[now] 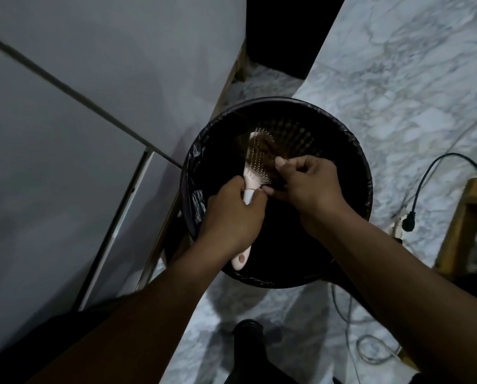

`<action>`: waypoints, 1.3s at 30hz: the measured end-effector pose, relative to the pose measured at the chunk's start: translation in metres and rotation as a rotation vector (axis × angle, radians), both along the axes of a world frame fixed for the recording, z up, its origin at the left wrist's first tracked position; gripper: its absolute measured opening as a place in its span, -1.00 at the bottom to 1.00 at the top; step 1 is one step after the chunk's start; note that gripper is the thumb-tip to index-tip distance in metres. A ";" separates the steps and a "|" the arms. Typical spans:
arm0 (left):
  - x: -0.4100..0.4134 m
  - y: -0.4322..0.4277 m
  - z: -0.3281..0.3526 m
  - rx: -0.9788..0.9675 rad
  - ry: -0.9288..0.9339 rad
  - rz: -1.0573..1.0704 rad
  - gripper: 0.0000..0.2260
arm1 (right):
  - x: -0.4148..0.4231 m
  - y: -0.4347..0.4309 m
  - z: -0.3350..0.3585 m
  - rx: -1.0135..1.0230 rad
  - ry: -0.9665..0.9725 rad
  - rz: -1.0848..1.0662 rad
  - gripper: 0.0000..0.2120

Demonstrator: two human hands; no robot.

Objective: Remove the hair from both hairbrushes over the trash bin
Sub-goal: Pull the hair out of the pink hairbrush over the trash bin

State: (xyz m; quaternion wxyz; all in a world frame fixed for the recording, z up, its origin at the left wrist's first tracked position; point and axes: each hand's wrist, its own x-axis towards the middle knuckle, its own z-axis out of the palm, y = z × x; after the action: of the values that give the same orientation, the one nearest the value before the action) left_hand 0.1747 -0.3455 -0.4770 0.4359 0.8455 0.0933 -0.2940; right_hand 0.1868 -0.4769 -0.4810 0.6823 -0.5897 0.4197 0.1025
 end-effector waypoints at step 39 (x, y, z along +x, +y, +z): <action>-0.002 -0.006 0.006 0.120 -0.198 -0.148 -0.80 | 0.008 -0.009 0.011 0.012 -0.100 -0.130 -0.78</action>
State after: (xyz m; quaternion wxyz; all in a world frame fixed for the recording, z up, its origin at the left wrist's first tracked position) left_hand 0.1725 -0.3513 -0.4710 0.3689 0.8994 0.0045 -0.2343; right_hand 0.1943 -0.4864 -0.4697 0.7112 -0.5616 0.4218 0.0308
